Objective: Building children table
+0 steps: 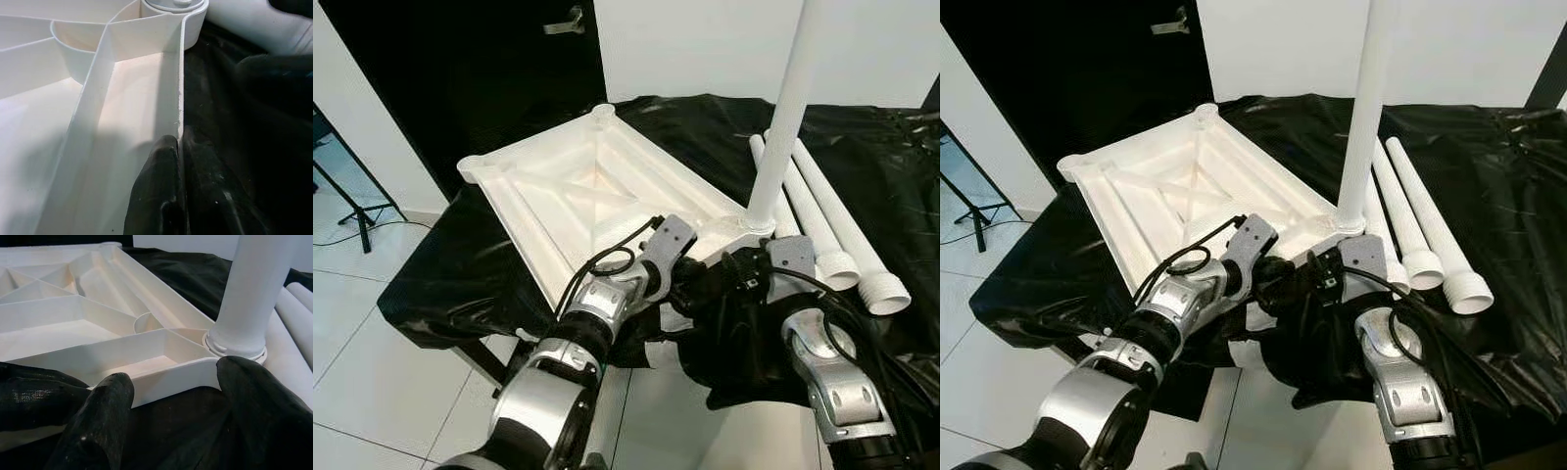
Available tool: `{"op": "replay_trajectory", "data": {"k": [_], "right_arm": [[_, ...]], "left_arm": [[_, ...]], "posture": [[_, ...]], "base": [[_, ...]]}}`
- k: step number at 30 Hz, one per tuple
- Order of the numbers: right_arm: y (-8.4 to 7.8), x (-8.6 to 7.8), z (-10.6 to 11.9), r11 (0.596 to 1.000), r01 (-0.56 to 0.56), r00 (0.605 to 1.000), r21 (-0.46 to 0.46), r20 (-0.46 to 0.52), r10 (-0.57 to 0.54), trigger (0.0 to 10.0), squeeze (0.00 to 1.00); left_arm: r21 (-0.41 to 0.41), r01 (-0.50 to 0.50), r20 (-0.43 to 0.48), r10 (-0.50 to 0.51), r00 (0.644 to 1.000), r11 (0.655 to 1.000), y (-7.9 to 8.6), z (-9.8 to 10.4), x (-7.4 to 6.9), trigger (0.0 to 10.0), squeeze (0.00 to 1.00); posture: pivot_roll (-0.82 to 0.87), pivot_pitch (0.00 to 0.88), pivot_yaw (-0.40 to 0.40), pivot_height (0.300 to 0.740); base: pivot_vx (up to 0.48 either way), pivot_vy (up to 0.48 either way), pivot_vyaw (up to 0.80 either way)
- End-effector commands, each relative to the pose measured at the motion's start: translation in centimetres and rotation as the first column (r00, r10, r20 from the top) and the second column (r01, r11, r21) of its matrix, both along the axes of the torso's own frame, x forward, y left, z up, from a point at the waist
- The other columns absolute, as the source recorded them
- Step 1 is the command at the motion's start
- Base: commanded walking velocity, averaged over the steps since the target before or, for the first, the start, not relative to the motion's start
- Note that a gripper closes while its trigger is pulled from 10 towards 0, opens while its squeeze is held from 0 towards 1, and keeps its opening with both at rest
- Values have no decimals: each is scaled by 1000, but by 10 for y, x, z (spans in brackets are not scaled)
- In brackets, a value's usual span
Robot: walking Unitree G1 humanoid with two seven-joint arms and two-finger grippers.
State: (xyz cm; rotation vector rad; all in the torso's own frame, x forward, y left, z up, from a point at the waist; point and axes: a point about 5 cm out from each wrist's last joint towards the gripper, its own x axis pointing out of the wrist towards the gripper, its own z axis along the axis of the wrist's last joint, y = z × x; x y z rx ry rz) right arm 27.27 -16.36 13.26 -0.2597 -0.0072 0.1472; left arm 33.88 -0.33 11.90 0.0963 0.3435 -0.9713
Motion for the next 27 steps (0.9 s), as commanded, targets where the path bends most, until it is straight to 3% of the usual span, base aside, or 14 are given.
{"op": "replay_trajectory", "data": {"k": [1, 6, 7, 11, 12, 13, 15, 16, 19, 21, 22, 27], "right_arm": [[-3, 4, 5, 1000, 11, 1000, 5, 1, -11, 10000, 0], [-3, 6, 9, 1000, 13, 1000, 7, 9, -13, 10000, 0], [1, 6, 11, 1000, 2, 1000, 11, 15, -2, 10000, 0], [3, 6, 12, 1000, -5, 1000, 14, 17, 5, 10000, 0], [4, 5, 12, 1000, -8, 1000, 15, 17, 7, 10000, 0], [5, 5, 12, 1000, -10, 1000, 16, 16, 9, 10000, 0], [6, 5, 12, 1000, -11, 1000, 17, 15, 11, 10000, 0], [7, 5, 12, 1000, -13, 1000, 17, 15, 13, 10000, 0], [7, 5, 13, 1000, -15, 1000, 17, 15, 15, 10000, 0], [7, 6, 13, 1000, -15, 1000, 17, 16, 14, 10000, 0], [6, 7, 13, 1000, -13, 1000, 15, 16, 13, 10000, 0], [5, 7, 14, 1000, -12, 1000, 12, 15, 11, 10000, 0]], "left_arm": [[-2, -232, -75, 231, 970, 973, 4, -19, -2, 0, 0], [-71, -333, -72, 328, 942, 940, 3, -13, 2, 0, 0], [-153, -407, -84, 398, 913, 901, 5, -7, 5, 706, 0], [-199, -434, -92, 424, 901, 879, 7, -3, 7, 706, 0], [-222, -434, -88, 425, 901, 873, 8, 0, 8, 5137, 0], [-243, -430, -80, 424, 902, 869, 10, 3, 9, 8706, 969], [-258, -427, -75, 423, 903, 867, 11, 5, 9, 8706, 969], [-277, -398, -71, 394, 916, 875, 9, 7, 9, 10000, 1000], [-291, -368, -60, 367, 928, 883, 7, 10, 7, 10000, 1000], [-346, -289, -22, 300, 954, 893, -1, 19, 3, 10000, 1000], [-381, -246, -1, 266, 964, 891, -5, 25, 1, 10000, 0], [-444, -153, 33, 186, 982, 883, -10, 34, -4, 10000, 0]], "posture": [[97, 0, 55, 740], [106, 0, 51, 740], [109, 0, 50, 740], [110, 0, 49, 740], [112, 0, 48, 740], [113, 0, 48, 740], [113, 0, 49, 740], [114, 0, 51, 740], [115, 0, 52, 740], [116, 0, 54, 740], [116, 0, 54, 740], [115, 0, 54, 740]], "base": [[0, 0, 0], [0, 0, 0], [0, 0, 0], [0, 0, 0], [0, 0, 0], [0, 0, 0], [0, 0, 0], [0, 0, 0], [0, 0, 0], [0, 0, 0], [0, 0, 0], [0, 0, 0]]}}
